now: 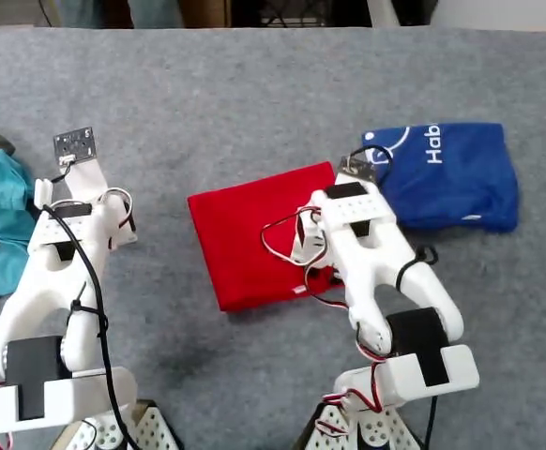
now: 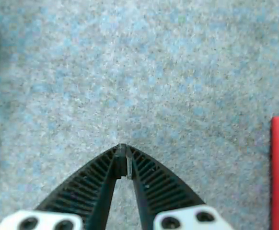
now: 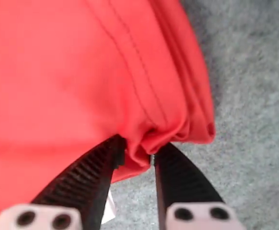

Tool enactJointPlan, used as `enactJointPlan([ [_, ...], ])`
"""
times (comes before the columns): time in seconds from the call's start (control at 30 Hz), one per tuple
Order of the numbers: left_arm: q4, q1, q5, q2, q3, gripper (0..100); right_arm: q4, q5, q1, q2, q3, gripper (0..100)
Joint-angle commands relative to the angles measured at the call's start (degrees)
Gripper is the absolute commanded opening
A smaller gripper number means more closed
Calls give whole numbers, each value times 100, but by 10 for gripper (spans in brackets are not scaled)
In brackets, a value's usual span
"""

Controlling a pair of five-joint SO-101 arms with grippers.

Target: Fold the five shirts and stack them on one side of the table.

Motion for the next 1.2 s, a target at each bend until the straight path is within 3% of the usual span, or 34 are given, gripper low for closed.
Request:
enactJointPlan([
  [0.0, -79, -48, -18, -281, 13, 30, -132, 79, 132, -31, -198, 92],
  [0.13, -79, -48, -18, -281, 13, 30, -132, 387, 123, -31, -198, 18],
  [0.23, -79, -40, -18, -281, 13, 30, 70, 624, 149, -31, -198, 38],
  [0.6, -79, -31, -97, -281, 13, 30, 1143, 1055, 141, -22, -418, 382],
  [0.8, -70, -22, -299, -281, 22, 30, 1591, 1116, 149, -31, -1156, 475],
  [1.17, -70, -40, -316, -281, 22, 30, 114, 941, 149, 769, -593, 477],
])
